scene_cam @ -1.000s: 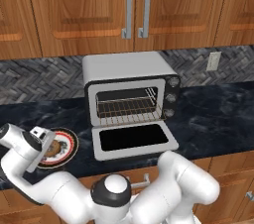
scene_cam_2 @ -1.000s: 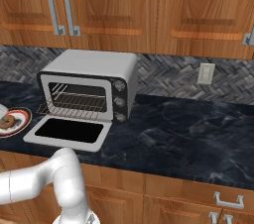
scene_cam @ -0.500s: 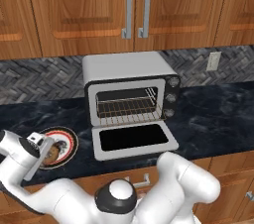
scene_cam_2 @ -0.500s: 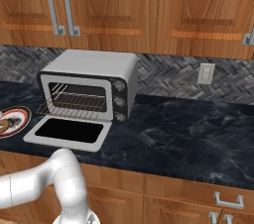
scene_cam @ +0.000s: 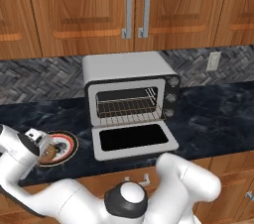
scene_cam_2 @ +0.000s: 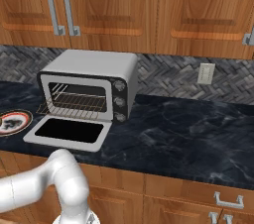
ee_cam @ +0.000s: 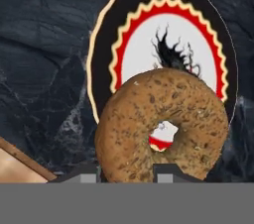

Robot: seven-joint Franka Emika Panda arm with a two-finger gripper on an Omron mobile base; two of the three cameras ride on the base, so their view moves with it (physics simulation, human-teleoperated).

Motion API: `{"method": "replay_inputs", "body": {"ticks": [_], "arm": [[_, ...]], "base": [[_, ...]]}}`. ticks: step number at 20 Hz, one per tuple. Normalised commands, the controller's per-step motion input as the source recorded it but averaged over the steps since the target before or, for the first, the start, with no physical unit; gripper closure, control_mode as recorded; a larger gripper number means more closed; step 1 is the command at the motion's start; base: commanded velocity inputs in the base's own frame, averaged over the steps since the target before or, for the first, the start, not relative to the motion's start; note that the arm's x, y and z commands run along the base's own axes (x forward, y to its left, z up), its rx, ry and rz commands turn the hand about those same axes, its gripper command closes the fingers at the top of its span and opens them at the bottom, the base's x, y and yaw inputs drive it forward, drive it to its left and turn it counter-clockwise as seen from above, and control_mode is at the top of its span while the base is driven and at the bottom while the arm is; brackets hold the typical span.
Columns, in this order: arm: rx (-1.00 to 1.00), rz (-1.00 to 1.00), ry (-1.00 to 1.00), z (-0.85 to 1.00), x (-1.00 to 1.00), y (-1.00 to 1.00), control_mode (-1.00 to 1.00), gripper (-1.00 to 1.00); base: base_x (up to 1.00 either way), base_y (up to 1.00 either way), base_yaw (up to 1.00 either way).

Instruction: Pick up the bagel from the plate, place it on the toaster oven rack, close the door, and set the timer.

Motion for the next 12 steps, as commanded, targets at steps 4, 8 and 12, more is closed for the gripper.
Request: {"method": "replay_inputs", "body": {"ticks": [4,8,12], "arm": [[0.11,0.0,-0.1,1.0,-0.45,-0.14,-1.0,1.0],[0.02,-0.02,-0.03,0.77,-0.18,-0.49,-1.0,1.0],[0.0,-0.08,-0.01,0.58,0.0,-0.76,-1.0,1.0]], "base": [[0.0,0.0,0.0],[0.0,0.0,0.0],[0.0,0.0,0.0]]}}
